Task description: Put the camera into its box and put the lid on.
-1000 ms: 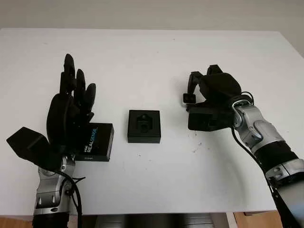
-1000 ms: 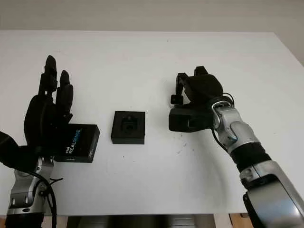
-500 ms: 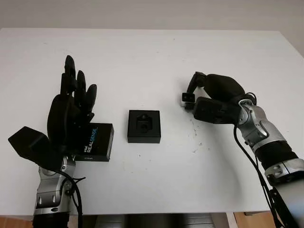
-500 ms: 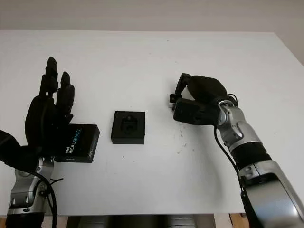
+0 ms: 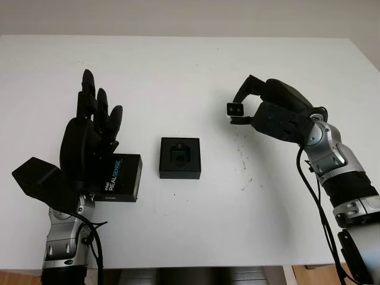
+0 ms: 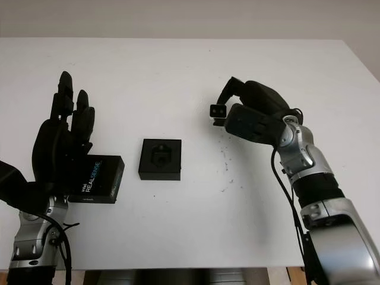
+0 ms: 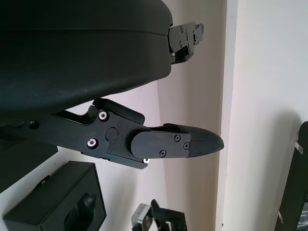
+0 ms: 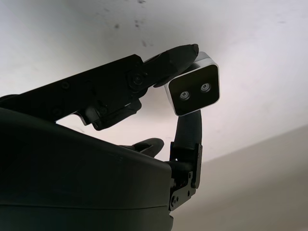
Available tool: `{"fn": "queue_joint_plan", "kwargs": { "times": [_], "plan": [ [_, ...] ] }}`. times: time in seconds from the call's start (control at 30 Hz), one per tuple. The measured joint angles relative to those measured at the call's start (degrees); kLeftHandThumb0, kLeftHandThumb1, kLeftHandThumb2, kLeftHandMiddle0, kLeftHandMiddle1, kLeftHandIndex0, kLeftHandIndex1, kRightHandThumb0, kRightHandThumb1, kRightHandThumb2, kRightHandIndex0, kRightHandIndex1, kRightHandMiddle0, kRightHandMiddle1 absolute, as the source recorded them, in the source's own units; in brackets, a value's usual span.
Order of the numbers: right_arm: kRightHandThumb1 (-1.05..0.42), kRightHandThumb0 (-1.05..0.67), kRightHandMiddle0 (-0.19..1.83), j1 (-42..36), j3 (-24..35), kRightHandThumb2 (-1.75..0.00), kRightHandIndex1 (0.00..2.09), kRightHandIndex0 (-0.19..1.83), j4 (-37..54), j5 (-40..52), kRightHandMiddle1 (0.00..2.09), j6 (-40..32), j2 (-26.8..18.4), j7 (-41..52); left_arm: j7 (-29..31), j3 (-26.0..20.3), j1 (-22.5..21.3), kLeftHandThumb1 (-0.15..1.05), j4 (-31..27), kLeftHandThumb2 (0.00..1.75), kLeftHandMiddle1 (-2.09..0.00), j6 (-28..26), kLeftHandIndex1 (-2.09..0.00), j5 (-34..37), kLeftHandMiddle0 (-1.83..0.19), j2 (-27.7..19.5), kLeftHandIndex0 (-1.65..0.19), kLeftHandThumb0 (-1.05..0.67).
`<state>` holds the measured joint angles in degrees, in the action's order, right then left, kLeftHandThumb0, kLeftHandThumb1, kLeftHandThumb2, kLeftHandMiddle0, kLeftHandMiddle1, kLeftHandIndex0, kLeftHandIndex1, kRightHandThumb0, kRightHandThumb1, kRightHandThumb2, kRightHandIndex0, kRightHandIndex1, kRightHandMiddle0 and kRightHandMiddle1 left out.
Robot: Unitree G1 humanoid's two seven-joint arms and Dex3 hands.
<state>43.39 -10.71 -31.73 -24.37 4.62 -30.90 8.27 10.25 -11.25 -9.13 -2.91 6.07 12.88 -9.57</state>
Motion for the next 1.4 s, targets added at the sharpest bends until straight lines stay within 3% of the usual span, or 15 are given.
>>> {"fn": "queue_joint_plan", "kwargs": {
  "times": [0.2, 0.6, 0.83, 1.4],
  "plan": [
    [-1.0, -0.34, 0.26, -3.43, 0.77, -0.05, 0.13, 0.35, 7.85, 1.11, 1.77, 0.59, 0.45, 0.13, -0.03, -0.02, 0.07, 1.05, -0.1, 0.35, -0.06, -0.02, -0.04, -0.06, 0.16, 0.0, 0.18, -0.65],
    [-1.02, -0.38, 0.24, -10.82, 0.91, -0.06, 0.08, 0.31, 26.74, 1.53, 1.81, -6.65, 4.21, 4.62, -0.61, 0.26, 0.28, 1.05, -0.95, 0.34, -0.06, -0.41, -0.05, -0.48, 0.14, 0.37, 0.18, -0.65],
    [-1.02, -0.37, 0.23, -13.77, 0.93, -0.06, 0.08, 0.32, 30.64, 3.54, 1.86, -11.28, 8.87, 5.07, -0.44, 0.62, 0.52, 1.05, -1.78, 0.37, -0.06, -0.68, -0.02, -0.4, 0.16, 0.62, 0.19, -0.63],
    [-1.02, -0.38, 0.2, -18.47, 0.85, -0.05, 0.08, 0.34, 40.2, 2.36, 1.91, -22.33, 14.95, 2.88, -0.96, 1.18, 1.29, 1.05, -2.11, 0.4, -0.05, -1.18, -0.01, -0.32, 0.17, 1.51, 0.19, -0.62]
  ]
}}
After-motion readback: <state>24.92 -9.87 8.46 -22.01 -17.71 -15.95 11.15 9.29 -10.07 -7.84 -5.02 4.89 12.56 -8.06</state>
